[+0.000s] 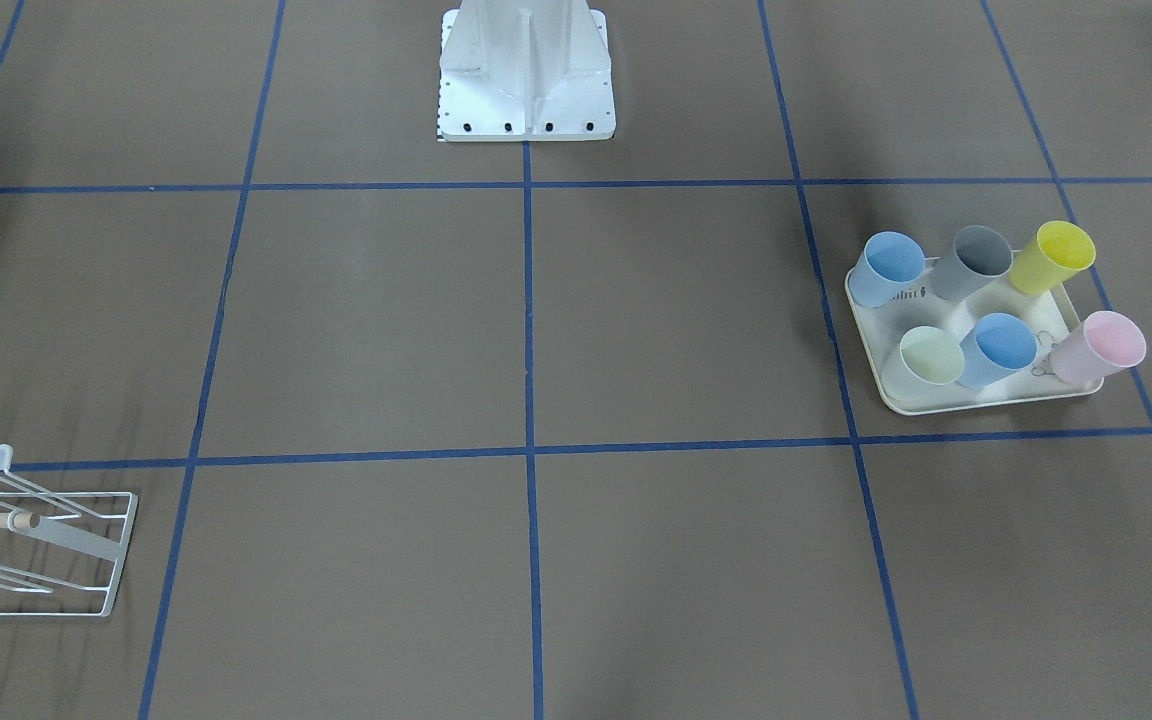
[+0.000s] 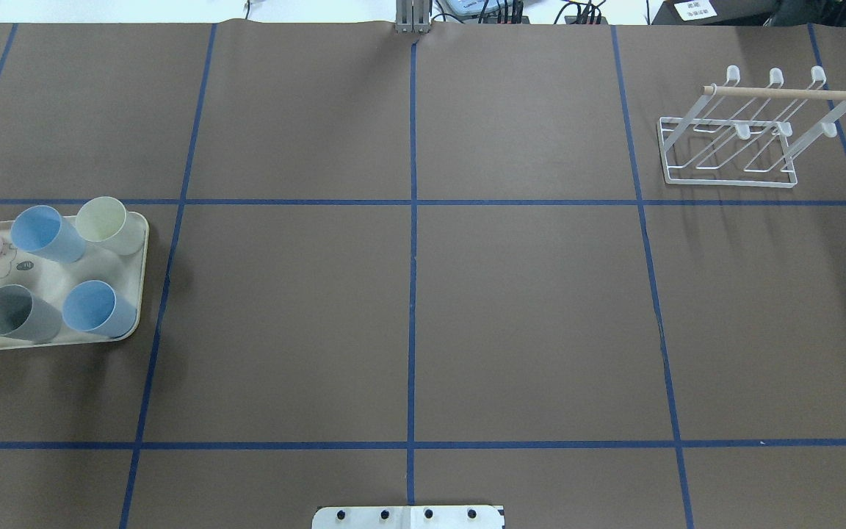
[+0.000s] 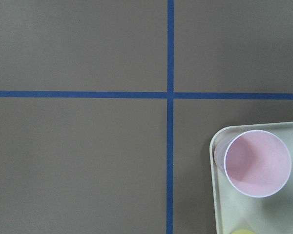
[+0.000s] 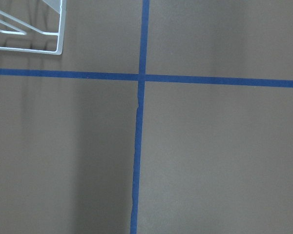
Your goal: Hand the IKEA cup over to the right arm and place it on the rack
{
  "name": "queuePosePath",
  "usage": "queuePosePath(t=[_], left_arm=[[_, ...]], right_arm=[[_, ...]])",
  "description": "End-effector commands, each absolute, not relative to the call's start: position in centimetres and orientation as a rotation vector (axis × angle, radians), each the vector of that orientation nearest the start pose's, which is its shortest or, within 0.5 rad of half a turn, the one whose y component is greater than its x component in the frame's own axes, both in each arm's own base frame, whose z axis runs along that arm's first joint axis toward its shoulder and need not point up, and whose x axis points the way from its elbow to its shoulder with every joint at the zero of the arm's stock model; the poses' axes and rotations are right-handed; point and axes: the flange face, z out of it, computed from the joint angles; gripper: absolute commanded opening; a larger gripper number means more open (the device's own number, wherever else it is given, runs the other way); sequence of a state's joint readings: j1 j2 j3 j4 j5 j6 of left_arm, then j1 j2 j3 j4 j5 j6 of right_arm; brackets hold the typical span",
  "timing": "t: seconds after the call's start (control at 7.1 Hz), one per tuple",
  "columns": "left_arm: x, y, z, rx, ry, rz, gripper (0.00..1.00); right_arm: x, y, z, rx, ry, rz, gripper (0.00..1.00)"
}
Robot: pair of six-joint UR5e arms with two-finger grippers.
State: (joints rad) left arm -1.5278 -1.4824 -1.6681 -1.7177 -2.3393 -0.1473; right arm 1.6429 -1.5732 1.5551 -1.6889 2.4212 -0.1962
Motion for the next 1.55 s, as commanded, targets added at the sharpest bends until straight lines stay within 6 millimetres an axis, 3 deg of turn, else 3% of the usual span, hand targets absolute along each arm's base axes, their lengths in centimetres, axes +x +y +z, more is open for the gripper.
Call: queuePosePath(t=[0.0,0.28,0.42,0.56,0.7,0.99,1.41], left_arm=[[-4.4,-46.7,63.7,0.079,0.778,-0.036,1.0],[-4.4,-46.8,63.2,0.083,0.778,-0.034,1.0],[-4.4,-46.7,61.5,0.111,0.786,-0.022,1.0],[-4.2,-47.1,61.2,0.123,0.794,-0.01,1.0],[-4.0,-46.7,61.6,0.106,0.801,-0.018,1.0],[-4.1,-46.7,60.3,0.135,0.808,-0.007,1.0],[-2.0,-39.0,64.4,0.108,0.902,-0.199,1.0]], right_arm=[[9.3,-47.8,67.0,-0.007,-0.86,-0.06,1.0],[9.3,-48.0,66.7,-0.001,-0.86,-0.063,1.0],[9.4,-49.0,65.4,0.024,-0.857,-0.073,1.0],[9.5,-50.1,63.6,0.059,-0.851,-0.088,1.0],[9.5,-50.3,63.2,0.056,-0.851,-0.074,1.0],[9.2,-52.7,60.3,0.063,-0.851,-0.008,1.0],[8.3,-52.6,59.3,0.068,-0.873,-0.019,1.0]])
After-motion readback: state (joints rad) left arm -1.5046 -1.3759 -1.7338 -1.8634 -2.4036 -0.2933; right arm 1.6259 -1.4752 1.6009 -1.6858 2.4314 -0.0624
